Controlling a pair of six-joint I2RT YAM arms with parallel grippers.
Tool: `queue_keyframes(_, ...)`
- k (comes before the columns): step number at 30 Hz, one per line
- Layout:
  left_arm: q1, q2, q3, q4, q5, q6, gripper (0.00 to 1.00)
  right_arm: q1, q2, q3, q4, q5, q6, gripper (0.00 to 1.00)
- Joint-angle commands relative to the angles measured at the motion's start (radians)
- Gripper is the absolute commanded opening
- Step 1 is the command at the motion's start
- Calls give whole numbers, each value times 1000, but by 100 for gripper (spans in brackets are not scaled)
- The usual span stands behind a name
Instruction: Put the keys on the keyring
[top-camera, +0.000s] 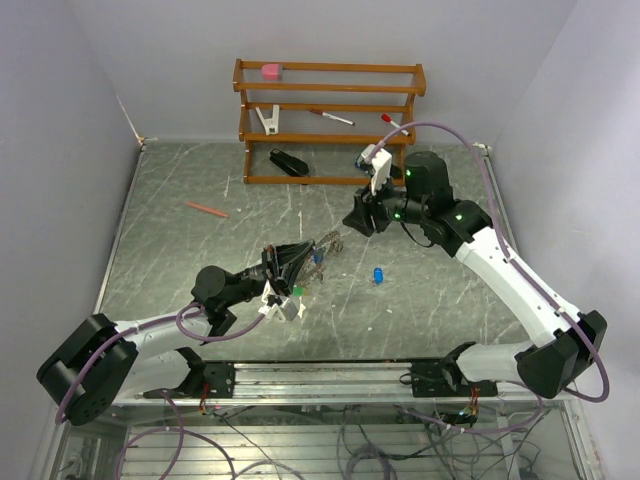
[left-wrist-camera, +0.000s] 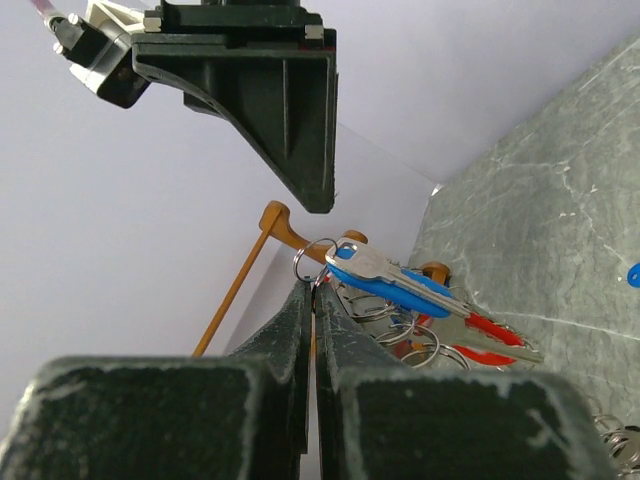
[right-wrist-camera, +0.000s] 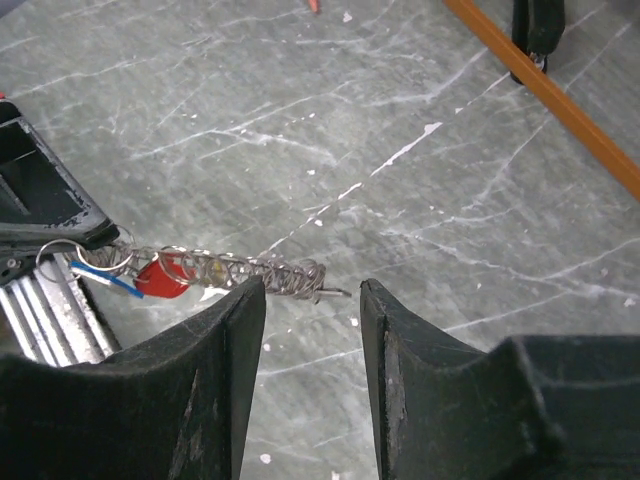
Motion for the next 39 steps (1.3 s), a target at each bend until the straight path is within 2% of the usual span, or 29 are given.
queue_keyframes(1, -9, -9, 36, 183, 15, -19, 7, 20, -21, -27, 160, -13, -48, 42)
queue_keyframes(11, -9, -5, 43, 172, 2, -26, 7, 141, -26, -49, 208, 20, -73, 41)
queue_keyframes(18, -9, -5, 47, 173, -3, -42, 7, 182, -68, -117, 212, 58, -79, 40)
queue_keyframes(39, -8, -1, 57, 152, -6, -39, 7, 258, -81, -158, 185, 104, -73, 39)
